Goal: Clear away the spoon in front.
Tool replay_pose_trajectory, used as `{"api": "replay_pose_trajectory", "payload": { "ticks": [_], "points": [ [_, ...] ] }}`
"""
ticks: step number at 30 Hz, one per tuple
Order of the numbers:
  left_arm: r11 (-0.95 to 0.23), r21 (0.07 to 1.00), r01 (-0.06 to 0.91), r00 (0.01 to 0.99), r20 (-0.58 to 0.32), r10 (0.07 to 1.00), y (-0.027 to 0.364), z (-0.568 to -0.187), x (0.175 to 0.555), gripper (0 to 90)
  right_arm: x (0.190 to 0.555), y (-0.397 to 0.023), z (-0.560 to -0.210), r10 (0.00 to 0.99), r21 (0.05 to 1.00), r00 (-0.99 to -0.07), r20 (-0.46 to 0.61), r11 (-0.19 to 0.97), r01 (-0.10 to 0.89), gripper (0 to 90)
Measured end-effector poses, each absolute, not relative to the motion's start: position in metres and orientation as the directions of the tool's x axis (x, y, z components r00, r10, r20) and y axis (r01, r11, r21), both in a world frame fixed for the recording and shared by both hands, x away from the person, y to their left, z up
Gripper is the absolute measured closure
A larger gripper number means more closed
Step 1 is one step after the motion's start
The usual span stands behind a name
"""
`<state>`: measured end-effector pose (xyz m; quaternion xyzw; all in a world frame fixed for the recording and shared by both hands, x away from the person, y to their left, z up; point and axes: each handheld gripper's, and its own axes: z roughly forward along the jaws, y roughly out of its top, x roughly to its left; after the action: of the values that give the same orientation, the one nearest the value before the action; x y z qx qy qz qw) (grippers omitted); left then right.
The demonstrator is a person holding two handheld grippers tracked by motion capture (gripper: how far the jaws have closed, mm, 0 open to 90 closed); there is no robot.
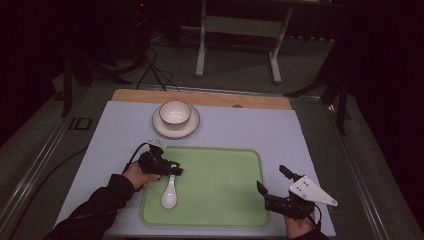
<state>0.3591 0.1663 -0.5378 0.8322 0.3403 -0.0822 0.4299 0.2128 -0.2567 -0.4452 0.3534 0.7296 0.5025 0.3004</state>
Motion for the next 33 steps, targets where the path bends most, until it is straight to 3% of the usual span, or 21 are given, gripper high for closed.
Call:
{"api": "replay_pose_trajectory", "payload": {
  "ticks": [14,33],
  "points": [
    [-0.370,0.690,0.622,0.754,-0.401,0.520,0.168,-0.536,0.359,53.7,0.213,-0.257,-0.445,0.816,0.945,-0.573,-0.080,0.245,0.217,13.6],
    [-0.324,0.741,0.588,0.767,-0.383,0.515,0.173,-0.512,0.351,53.5,0.213,-0.257,-0.445,0.816,0.946,-0.572,-0.080,0.243,0.215,13.6]
  ]
}}
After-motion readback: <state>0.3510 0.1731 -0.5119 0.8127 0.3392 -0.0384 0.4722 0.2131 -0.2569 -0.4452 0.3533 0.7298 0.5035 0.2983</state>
